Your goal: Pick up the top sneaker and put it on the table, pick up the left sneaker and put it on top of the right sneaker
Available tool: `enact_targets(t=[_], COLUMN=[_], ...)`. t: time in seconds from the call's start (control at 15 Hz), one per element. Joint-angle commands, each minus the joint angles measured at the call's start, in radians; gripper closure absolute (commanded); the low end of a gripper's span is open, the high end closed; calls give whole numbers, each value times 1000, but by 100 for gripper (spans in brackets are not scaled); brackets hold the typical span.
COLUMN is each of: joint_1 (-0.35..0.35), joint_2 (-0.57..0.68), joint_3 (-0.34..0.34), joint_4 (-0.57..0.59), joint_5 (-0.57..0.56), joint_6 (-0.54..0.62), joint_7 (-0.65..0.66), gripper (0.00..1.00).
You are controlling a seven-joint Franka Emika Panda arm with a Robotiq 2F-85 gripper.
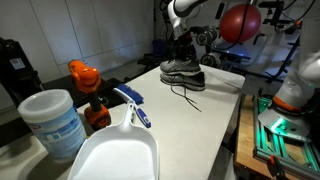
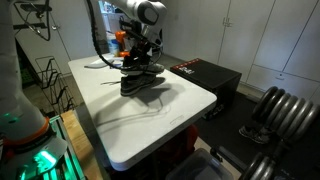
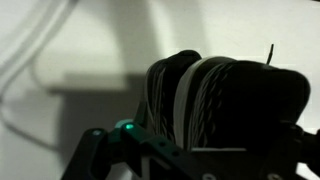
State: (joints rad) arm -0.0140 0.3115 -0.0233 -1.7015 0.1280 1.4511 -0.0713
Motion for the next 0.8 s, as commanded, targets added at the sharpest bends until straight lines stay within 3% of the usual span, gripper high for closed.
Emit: enact_targets(t=[0.0, 0.73], joint_1=[-8, -5], joint_2=[-34, -162], joint_3=[4, -1], joint_4=[-21, -82], joint_5=[-2, -17], joint_6=[18, 68], joint_7=[5, 34], gripper=[0, 0])
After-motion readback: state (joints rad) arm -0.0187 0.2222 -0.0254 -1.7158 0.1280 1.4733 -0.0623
